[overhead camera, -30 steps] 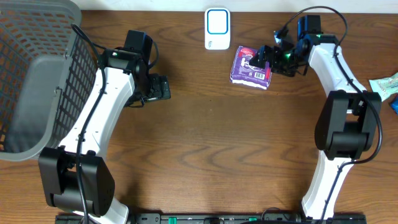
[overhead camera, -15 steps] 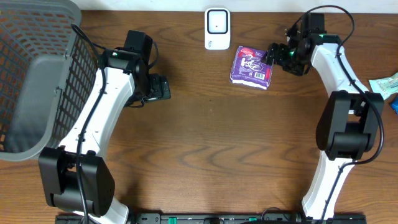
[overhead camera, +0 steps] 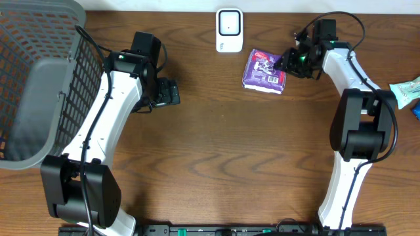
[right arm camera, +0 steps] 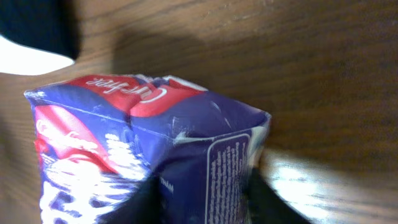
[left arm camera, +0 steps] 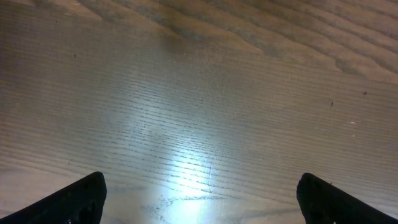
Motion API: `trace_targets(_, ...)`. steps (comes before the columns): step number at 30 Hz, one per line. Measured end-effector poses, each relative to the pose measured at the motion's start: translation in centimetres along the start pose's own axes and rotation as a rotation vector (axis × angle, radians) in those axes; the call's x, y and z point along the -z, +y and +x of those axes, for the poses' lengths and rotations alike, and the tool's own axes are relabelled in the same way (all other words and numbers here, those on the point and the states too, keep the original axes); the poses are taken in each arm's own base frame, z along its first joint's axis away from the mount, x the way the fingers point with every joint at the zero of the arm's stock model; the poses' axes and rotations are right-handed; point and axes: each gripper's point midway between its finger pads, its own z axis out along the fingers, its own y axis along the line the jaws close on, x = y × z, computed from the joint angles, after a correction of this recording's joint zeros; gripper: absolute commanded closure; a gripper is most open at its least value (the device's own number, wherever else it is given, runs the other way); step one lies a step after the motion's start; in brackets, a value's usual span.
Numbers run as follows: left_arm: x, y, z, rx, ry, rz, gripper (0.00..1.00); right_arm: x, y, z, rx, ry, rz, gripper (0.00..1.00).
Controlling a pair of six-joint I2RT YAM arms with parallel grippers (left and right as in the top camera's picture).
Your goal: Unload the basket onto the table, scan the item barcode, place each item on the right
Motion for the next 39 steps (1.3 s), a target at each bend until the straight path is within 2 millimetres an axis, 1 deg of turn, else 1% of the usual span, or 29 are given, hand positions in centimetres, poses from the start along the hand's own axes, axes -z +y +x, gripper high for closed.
trace_targets(2, 0.0, 0.0, 0.0, 0.000, 0.000, 0.000, 0.02, 0.1, 0.2, 0.1, -0.004, 0.006, -0.013, 0.97)
trace_targets(3, 0.0, 0.0, 0.0, 0.000, 0.000, 0.000, 0.02, 0.1, 0.3, 0.3, -0.001, 0.015, -0.022, 0.99)
trace_targets(8, 0.0, 0.0, 0.0, 0.000, 0.000, 0.000, 0.02, 0.5, 0.7, 1.3, -0.008, 0.057, -0.038, 0.99)
trace_targets(10, 0.0, 0.0, 0.0, 0.000, 0.000, 0.000, 0.02, 1.0, 0.5, 1.6, -0.011, 0.067, -0.013, 0.99)
trace_targets(12, 0.0, 0.0, 0.0, 0.000, 0.000, 0.000, 0.02, 2.0, 0.0, 1.8, -0.006, 0.062, 0.051, 0.99)
trace_targets(13, 0.0, 0.0, 0.0, 0.000, 0.000, 0.000, 0.02, 2.7, -0.3, 1.7, 0.002, 0.050, 0.099, 0.99)
trace_targets(16, 0.0, 0.0, 0.0, 0.000, 0.000, 0.000, 0.02, 6.1, -0.9, 0.9, 0.039, -0.022, 0.269, 0.99)
trace_targets(18, 0.0, 0.0, 0.0, 0.000, 0.000, 0.000, 0.02, 9.3, -0.7, 0.0, 0.079, -0.101, 0.409, 0.99)
trace_targets(21, 0.0, 0.0, 0.0, 0.000, 0.000, 0.000, 0.02, 13.7, 0.0, -0.4, 0.142, -0.197, 0.623, 0.99)
trace_targets(23, 0.0, 0.0, 0.0, 0.000, 0.000, 0.000, 0.02, 15.6, 0.3, -0.1, 0.177, -0.231, 0.769, 0.99)
trace_targets(25, 0.0, 0.0, 0.0, 0.000, 0.000, 0.000, 0.02, 16.6, 0.2, 0.3, 0.204, -0.248, 0.898, 0.99)
trace_targets(28, 0.0, 0.0, 0.0, 0.000, 0.000, 0.000, 0.02, 16.6, 0.0, 0.8, 0.251, -0.252, 1.060, 0.99)
trace_targets(30, 0.0, 0.0, 0.0, 0.000, 0.000, 0.000, 0.02, 15.9, -0.1, 1.0, 0.280, -0.246, 1.125, 0.99)
trace_targets(32, 0.0, 0.0, 0.0, 0.000, 0.000, 0.000, 0.02, 14.7, -0.4, 1.3, 0.310, -0.225, 1.177, 0.99)
trace_targets(36, 0.0, 0.0, 0.0, 0.000, 0.000, 0.000, 0.02, 11.2, -1.2, 2.7, 0.377, -0.135, 1.241, 0.99)
trace_targets(38, 0.0, 0.0, 0.0, 0.000, 0.000, 0.000, 0.02, 9.4, -1.1, 3.4, 0.417, -0.105, 1.256, 0.97)
trace_targets(39, 0.0, 0.0, 0.0, 0.000, 0.000, 0.000, 0.02, 8.9, -0.6, 3.7, 0.435, -0.105, 1.257, 0.94)
